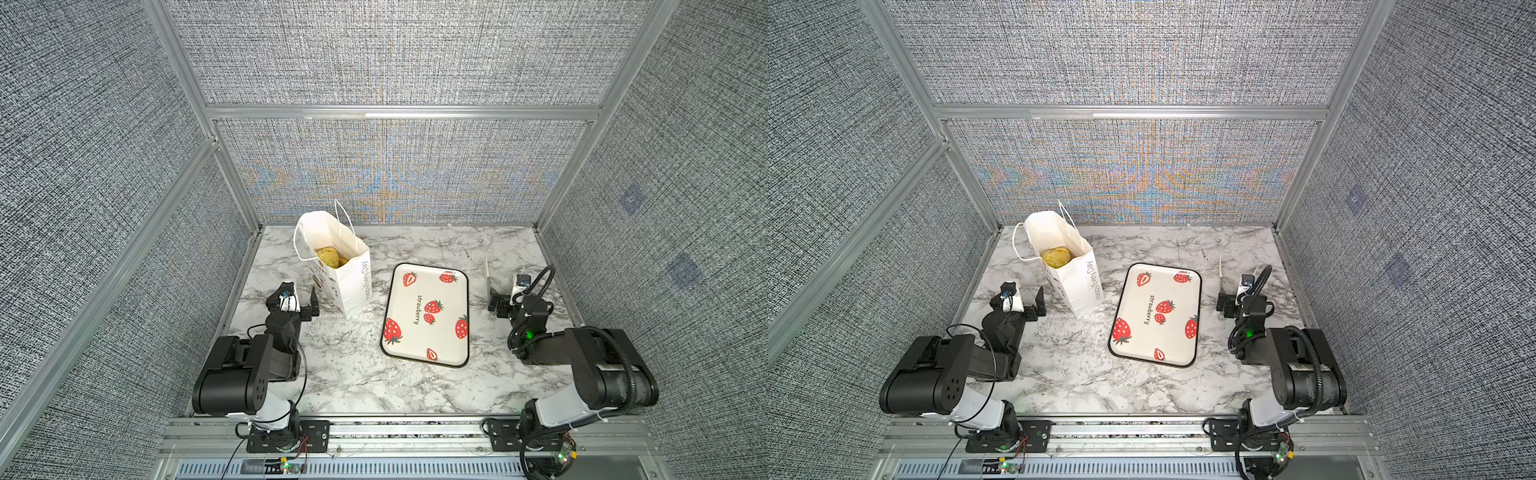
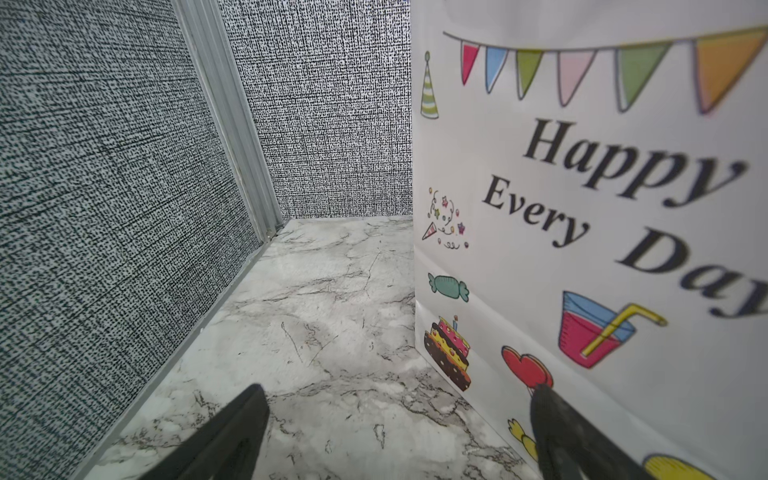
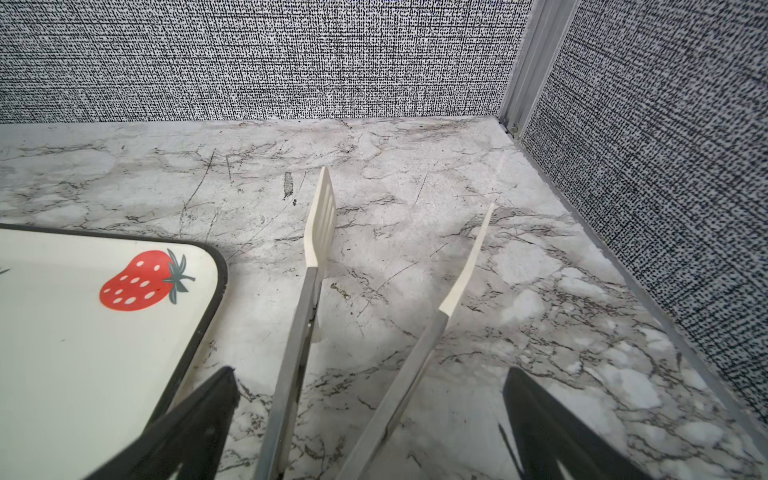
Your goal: Place the fake bread into the paper bag
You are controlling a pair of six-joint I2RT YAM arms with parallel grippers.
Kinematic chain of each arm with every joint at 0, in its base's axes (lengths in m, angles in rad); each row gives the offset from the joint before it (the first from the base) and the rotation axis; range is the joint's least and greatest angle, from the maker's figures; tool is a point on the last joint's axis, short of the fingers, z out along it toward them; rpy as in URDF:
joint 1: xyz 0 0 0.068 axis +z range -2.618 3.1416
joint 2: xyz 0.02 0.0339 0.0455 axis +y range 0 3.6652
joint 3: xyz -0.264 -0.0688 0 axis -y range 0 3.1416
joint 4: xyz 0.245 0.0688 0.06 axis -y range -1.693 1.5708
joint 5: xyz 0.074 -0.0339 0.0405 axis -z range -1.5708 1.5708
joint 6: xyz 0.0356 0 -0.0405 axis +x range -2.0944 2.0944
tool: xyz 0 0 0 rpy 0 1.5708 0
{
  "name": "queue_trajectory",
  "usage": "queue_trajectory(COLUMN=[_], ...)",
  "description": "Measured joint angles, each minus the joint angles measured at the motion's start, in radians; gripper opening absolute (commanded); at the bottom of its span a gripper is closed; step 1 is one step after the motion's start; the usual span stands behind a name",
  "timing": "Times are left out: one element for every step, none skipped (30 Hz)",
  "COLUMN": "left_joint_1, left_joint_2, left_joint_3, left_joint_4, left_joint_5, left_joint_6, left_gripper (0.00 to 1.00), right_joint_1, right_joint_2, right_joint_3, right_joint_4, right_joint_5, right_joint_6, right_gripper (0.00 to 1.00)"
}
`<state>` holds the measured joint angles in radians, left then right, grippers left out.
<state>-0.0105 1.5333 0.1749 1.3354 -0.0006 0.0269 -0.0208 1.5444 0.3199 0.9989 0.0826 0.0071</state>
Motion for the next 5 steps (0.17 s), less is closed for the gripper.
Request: queue_trajectory(left_joint_1=[0.000, 0.000, 0.000, 0.000, 0.000], left_joint_2=[0.002, 0.002, 0.002, 0.002, 0.002], left_joint_3=[0.002, 0.003, 0.003, 0.003, 0.003], left_joint_4=[-0.003, -0.006, -0.007, -0.008, -0.010], left_joint_5=[0.000, 0.000, 0.000, 0.000, 0.000], left_joint_6=[0.000, 0.000, 0.001, 0.001, 0.001], left_gripper=[0.99, 0.99, 0.99, 0.99, 0.99], right_joint_1=[0.000, 0.000, 0.000, 0.000, 0.000], right_joint_2=[0.000, 0.000, 0.000, 0.000, 0.000], right_joint_3=[0.000, 0.000, 0.000, 0.000, 0.000], right_joint_4=[0.000, 0.000, 0.000, 0.000, 0.000], right_joint_5=[0.000, 0.000, 0.000, 0.000, 0.000], right_joint_6=[0.000, 0.001, 0.003, 0.006, 0.006], right_gripper=[0.99, 0.99, 0.99, 0.99, 0.99])
